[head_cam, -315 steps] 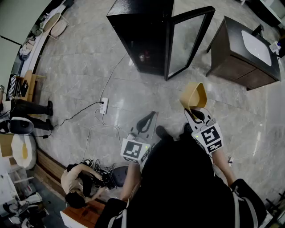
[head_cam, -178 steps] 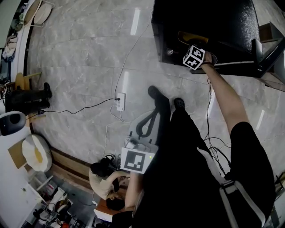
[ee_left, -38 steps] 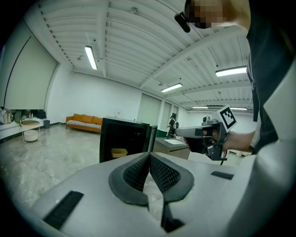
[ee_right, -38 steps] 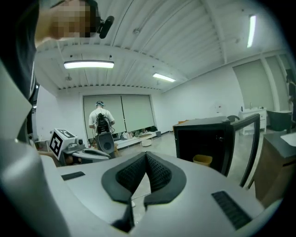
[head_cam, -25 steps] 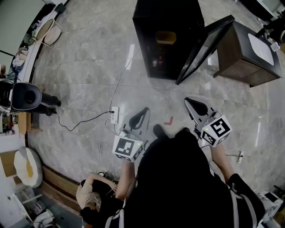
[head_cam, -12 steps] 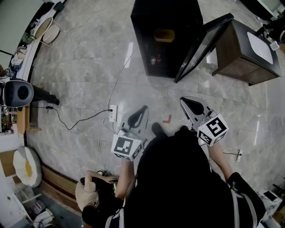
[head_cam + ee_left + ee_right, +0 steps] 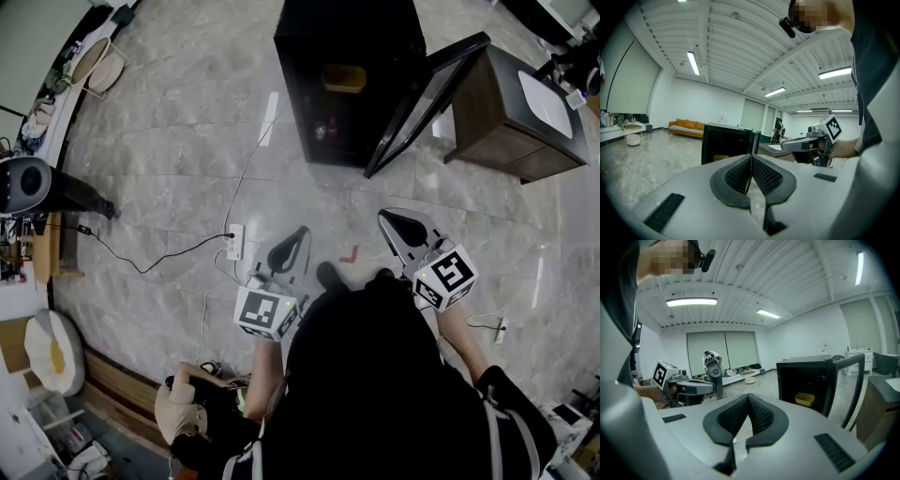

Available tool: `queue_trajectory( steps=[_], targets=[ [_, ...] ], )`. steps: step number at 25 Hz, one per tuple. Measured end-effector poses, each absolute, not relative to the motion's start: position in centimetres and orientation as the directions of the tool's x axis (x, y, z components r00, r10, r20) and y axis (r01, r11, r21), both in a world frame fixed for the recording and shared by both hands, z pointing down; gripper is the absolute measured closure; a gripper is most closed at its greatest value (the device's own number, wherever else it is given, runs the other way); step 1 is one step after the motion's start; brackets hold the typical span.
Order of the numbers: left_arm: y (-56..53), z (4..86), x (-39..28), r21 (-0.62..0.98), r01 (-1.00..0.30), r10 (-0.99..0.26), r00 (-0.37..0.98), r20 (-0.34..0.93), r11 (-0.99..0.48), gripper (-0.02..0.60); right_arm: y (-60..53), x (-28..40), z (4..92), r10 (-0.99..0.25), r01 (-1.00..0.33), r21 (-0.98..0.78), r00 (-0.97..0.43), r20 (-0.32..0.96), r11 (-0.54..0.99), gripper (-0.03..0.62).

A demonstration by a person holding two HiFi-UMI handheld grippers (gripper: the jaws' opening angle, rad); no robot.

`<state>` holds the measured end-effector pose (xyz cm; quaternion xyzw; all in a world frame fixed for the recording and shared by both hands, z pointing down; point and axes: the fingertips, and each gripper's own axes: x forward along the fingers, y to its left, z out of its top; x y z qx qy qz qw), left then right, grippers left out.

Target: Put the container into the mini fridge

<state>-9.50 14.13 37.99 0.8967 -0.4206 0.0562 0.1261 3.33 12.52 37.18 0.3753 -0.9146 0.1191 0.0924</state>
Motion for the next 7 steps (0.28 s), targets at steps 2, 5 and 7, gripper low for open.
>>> queue_trajectory(
  steps=[2, 5, 7],
  targets=[
    [14.01, 37.99, -9.46, 0.180, -0.769, -0.741, 0.639, 0.205, -0.614, 0.548, 12.39, 3.23, 37.13, -0.661, -0.704, -0.143, -0.706, 0.255, 0.696, 0.576],
    [13.82, 37.96, -9.69, 0.179, -0.769, -0.741, 0.639, 0.204, -0.614, 0.548, 12.18, 2.82, 37.05, -0.657, -0.699, -0.136, -0.710, 0.254, 0.702, 0.576],
    [13.63, 37.93, -9.92, 0.177, -0.769, -0.742, 0.639, 0.204, -0.614, 0.548, 11.99, 2.55, 37.00, -0.656, -0.698, -0.132, -0.710, 0.256, 0.704, 0.576]
  ],
)
